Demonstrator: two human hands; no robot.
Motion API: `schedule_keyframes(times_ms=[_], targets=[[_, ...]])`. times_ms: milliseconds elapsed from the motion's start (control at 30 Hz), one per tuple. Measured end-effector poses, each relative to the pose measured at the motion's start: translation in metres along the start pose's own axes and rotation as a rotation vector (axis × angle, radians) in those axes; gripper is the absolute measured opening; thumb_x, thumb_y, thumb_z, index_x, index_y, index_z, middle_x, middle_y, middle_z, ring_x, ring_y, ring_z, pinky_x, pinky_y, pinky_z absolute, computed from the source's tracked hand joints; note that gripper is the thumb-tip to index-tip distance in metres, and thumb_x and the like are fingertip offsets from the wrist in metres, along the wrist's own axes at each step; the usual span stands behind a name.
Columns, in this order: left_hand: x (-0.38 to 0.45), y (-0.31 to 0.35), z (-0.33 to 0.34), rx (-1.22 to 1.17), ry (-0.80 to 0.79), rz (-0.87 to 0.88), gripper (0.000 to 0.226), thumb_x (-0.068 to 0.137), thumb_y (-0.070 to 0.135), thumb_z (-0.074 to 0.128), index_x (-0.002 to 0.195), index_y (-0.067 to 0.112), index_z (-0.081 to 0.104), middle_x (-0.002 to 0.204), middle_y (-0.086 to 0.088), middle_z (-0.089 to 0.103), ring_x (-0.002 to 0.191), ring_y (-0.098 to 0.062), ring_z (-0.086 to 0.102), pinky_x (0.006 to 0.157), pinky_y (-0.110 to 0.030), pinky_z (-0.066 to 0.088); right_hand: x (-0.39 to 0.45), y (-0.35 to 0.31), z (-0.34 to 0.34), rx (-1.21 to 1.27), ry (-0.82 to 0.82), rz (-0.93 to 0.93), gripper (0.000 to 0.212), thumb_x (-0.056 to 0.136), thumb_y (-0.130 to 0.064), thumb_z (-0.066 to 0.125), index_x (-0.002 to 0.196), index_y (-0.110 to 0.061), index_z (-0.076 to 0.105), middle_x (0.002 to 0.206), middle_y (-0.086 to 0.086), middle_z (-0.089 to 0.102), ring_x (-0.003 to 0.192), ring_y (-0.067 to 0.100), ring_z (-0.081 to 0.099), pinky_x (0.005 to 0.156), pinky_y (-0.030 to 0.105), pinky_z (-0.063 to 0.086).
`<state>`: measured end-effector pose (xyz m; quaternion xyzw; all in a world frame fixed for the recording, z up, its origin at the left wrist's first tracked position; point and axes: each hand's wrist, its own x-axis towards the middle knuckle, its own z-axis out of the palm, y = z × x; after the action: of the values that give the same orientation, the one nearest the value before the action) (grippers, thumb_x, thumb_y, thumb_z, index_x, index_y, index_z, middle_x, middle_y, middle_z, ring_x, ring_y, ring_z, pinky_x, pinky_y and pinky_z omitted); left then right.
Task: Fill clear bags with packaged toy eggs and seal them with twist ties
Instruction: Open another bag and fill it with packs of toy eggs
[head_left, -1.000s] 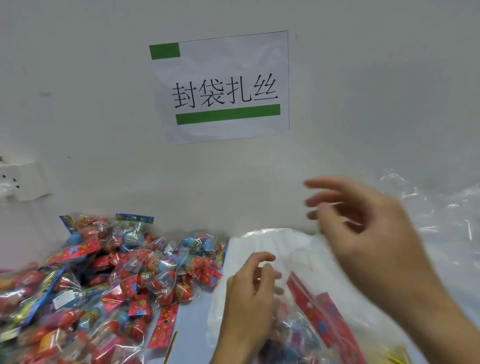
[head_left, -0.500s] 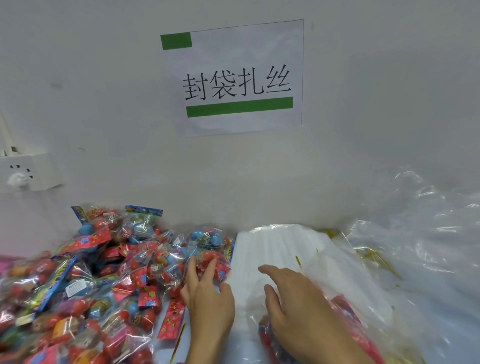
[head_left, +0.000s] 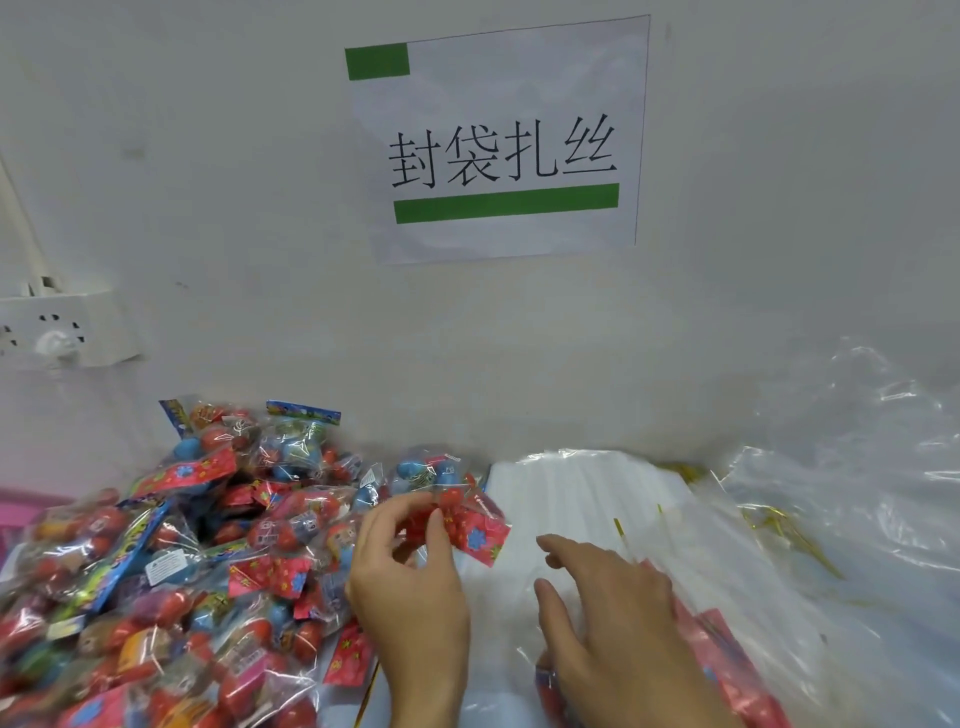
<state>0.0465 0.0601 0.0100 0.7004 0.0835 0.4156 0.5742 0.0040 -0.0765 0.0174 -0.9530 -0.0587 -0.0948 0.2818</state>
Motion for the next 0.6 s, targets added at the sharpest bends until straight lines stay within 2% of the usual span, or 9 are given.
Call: schedule_keyframes(times_ms=[67, 167, 267, 333, 367, 467, 533, 600], targets=[[0.001, 0.004, 0.003, -0.205, -0.013, -0.146, 0.029, 0.083, -0.002, 0.073, 0.079, 0.026, 0.075, 0.080, 0.006, 0.074, 0.079, -0.004, 0.070, 0.065, -0.011, 0.054, 0.000, -0.001, 0.001, 0.048, 0.010, 0.001, 0.060, 0.101, -0.053, 0.041, 0.153, -0.045, 0.013, 0.142, -0.033, 0.035, 0.136, -0.007, 0.031, 0.117, 0.030, 0.008], [0.000, 0.012, 0.007, -0.505, -0.132, -0.371, 0.028, 0.083, -0.007, 0.070, 0.070, 0.017, 0.076, 0.074, -0.002, 0.075, 0.071, -0.015, 0.073, 0.060, -0.019, 0.057, 0.000, -0.003, 0.000, 0.246, 0.075, -0.013, 0.088, 0.090, -0.053, 0.064, 0.150, -0.052, 0.000, 0.144, -0.039, 0.023, 0.135, -0.006, 0.035, 0.120, 0.036, 0.024], [-0.006, 0.018, 0.011, -0.694, -0.325, -0.541, 0.023, 0.080, -0.004, 0.067, 0.072, 0.016, 0.075, 0.078, -0.009, 0.070, 0.066, -0.015, 0.069, 0.055, -0.025, 0.056, 0.001, -0.007, -0.004, 0.572, 0.192, 0.047, 0.090, 0.079, -0.040, 0.080, 0.132, -0.067, 0.012, 0.127, -0.045, 0.031, 0.118, -0.007, 0.049, 0.102, 0.022, 0.041], [-0.011, 0.021, 0.013, -0.792, -0.467, -0.636, 0.015, 0.075, 0.002, 0.068, 0.081, 0.014, 0.076, 0.085, -0.016, 0.069, 0.069, -0.019, 0.068, 0.057, -0.027, 0.057, 0.003, -0.005, -0.005, 0.757, 0.289, 0.102, 0.087, 0.077, -0.034, 0.082, 0.129, -0.067, 0.022, 0.123, -0.036, 0.045, 0.108, -0.007, 0.057, 0.086, 0.016, 0.043], [-0.013, 0.022, 0.013, -0.823, -0.531, -0.671, 0.016, 0.075, 0.002, 0.068, 0.084, 0.012, 0.076, 0.087, -0.020, 0.068, 0.070, -0.021, 0.068, 0.059, -0.028, 0.057, 0.004, -0.002, -0.006, 0.832, 0.339, 0.134, 0.082, 0.077, -0.031, 0.083, 0.130, -0.065, 0.029, 0.122, -0.029, 0.051, 0.104, -0.003, 0.062, 0.081, 0.018, 0.045], [-0.017, 0.022, 0.014, -0.767, -0.624, -0.691, 0.015, 0.085, 0.002, 0.065, 0.089, 0.011, 0.075, 0.091, -0.026, 0.065, 0.070, -0.024, 0.066, 0.060, -0.033, 0.058, 0.008, 0.007, -0.012, 0.931, 0.445, 0.227, 0.066, 0.075, -0.028, 0.084, 0.123, -0.054, 0.047, 0.109, -0.015, 0.061, 0.085, 0.009, 0.072, 0.066, 0.019, 0.049], [-0.020, 0.021, 0.015, -0.653, -0.640, -0.632, 0.008, 0.090, 0.017, 0.069, 0.097, 0.016, 0.072, 0.100, -0.023, 0.068, 0.076, -0.027, 0.069, 0.062, -0.035, 0.057, 0.009, 0.012, -0.015, 0.933, 0.453, 0.241, 0.066, 0.072, -0.023, 0.087, 0.117, -0.052, 0.050, 0.104, -0.012, 0.063, 0.079, 0.012, 0.073, 0.066, 0.020, 0.050], [-0.022, 0.019, 0.016, -0.505, -0.664, -0.518, 0.036, 0.078, 0.039, 0.080, 0.107, 0.023, 0.066, 0.104, -0.010, 0.071, 0.083, -0.023, 0.073, 0.063, -0.031, 0.057, 0.010, 0.015, -0.015, 0.899, 0.406, 0.235, 0.071, 0.068, -0.018, 0.090, 0.118, -0.051, 0.051, 0.101, -0.010, 0.064, 0.078, 0.012, 0.072, 0.066, 0.019, 0.051]])
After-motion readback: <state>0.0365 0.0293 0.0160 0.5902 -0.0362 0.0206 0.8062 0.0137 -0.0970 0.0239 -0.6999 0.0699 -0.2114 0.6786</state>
